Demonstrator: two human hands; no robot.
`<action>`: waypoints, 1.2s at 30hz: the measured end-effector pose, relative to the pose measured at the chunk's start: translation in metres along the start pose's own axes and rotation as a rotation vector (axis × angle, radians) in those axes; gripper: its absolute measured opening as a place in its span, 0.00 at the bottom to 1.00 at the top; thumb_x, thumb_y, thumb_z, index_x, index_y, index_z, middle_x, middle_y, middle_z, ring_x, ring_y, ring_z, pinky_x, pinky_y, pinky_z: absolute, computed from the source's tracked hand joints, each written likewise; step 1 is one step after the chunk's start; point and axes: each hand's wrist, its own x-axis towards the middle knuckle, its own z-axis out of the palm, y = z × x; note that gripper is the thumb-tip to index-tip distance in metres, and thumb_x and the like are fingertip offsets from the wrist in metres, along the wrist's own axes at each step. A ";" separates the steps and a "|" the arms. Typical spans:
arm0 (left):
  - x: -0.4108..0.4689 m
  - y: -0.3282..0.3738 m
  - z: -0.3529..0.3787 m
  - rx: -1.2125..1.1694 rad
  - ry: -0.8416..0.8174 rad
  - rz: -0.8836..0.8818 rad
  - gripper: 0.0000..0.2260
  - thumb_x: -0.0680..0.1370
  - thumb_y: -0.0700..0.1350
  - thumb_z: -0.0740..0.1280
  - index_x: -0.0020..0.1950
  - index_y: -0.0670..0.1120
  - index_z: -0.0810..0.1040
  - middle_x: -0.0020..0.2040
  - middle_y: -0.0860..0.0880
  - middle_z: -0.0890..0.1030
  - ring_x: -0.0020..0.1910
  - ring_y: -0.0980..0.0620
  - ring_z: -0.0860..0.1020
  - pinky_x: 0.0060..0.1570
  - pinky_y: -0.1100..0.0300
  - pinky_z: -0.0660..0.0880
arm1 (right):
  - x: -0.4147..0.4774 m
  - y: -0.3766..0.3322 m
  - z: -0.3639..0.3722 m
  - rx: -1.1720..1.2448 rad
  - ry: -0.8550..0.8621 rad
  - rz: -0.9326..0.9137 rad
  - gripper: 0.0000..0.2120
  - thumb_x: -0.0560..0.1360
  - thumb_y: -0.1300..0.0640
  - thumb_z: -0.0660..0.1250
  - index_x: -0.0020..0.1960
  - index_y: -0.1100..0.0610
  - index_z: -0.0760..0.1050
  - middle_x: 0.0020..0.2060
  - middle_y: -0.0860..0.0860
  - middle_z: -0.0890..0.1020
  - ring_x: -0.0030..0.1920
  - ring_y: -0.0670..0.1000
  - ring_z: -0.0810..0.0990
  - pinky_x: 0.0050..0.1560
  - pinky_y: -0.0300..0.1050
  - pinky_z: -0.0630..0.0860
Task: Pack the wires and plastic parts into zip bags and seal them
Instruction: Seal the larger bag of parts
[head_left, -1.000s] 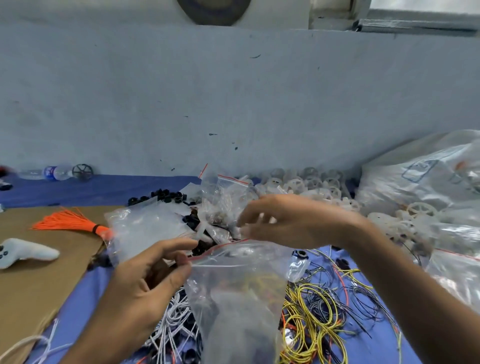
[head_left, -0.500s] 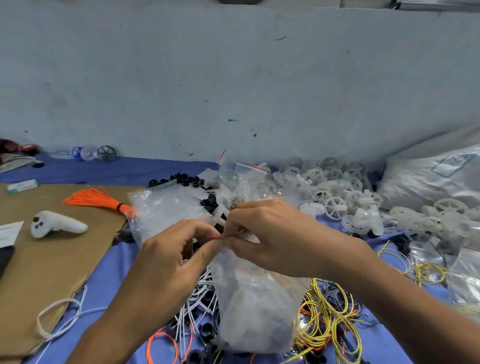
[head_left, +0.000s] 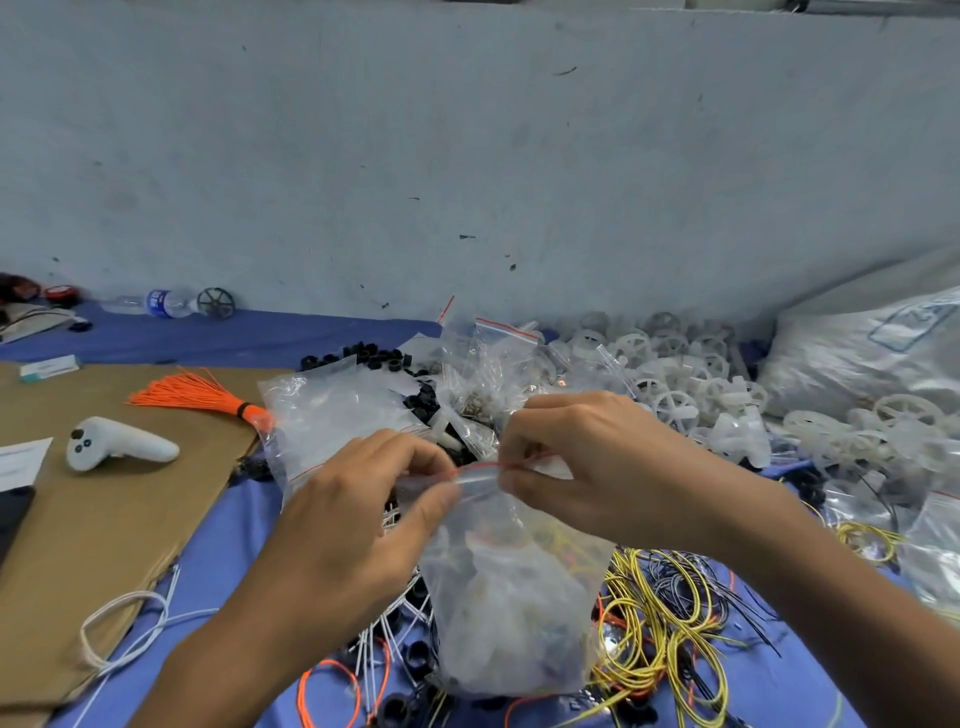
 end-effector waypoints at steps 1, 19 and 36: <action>0.001 0.003 0.002 0.016 -0.016 0.018 0.04 0.77 0.50 0.72 0.47 0.58 0.77 0.49 0.63 0.77 0.46 0.62 0.76 0.43 0.68 0.72 | 0.000 -0.002 0.002 -0.006 -0.003 -0.011 0.05 0.78 0.48 0.66 0.49 0.48 0.78 0.45 0.43 0.79 0.47 0.47 0.77 0.50 0.50 0.74; 0.010 0.012 0.006 0.032 0.004 0.065 0.03 0.75 0.52 0.71 0.44 0.54 0.82 0.41 0.61 0.81 0.46 0.59 0.77 0.47 0.62 0.73 | -0.019 0.019 -0.006 0.054 0.029 0.014 0.05 0.78 0.44 0.64 0.49 0.45 0.75 0.44 0.40 0.78 0.44 0.42 0.77 0.46 0.44 0.75; 0.018 0.033 0.014 -0.012 -0.050 0.089 0.07 0.74 0.57 0.69 0.45 0.55 0.84 0.43 0.62 0.82 0.48 0.61 0.78 0.47 0.66 0.71 | -0.037 0.028 -0.014 0.131 0.110 -0.016 0.11 0.74 0.41 0.66 0.44 0.48 0.78 0.38 0.44 0.77 0.39 0.48 0.77 0.39 0.42 0.74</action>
